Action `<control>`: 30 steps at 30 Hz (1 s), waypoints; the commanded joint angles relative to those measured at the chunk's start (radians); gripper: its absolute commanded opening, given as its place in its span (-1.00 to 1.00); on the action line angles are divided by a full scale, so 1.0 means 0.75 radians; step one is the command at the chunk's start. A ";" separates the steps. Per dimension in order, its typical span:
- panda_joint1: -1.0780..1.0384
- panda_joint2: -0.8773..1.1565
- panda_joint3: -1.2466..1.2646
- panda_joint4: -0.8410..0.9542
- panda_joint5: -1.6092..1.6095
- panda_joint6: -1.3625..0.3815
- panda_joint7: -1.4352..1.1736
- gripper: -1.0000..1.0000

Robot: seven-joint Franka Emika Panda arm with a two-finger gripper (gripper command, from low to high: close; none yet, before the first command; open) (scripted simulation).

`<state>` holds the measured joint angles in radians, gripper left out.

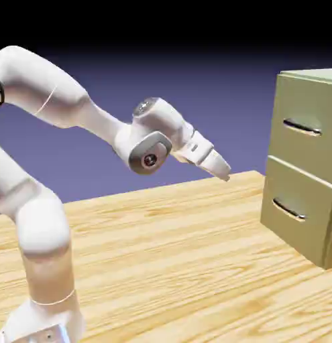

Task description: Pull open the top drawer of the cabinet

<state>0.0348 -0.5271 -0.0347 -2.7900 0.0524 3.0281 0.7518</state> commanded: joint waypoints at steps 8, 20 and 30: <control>0.202 0.379 -0.307 0.177 0.464 -0.079 0.095 0.00; 0.505 0.948 -0.766 0.441 1.160 -0.198 0.237 0.00; 0.758 1.422 -1.150 0.662 1.740 -0.297 0.356 0.00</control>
<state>0.6033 0.5397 -0.8969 -2.2937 1.3571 2.8056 1.0189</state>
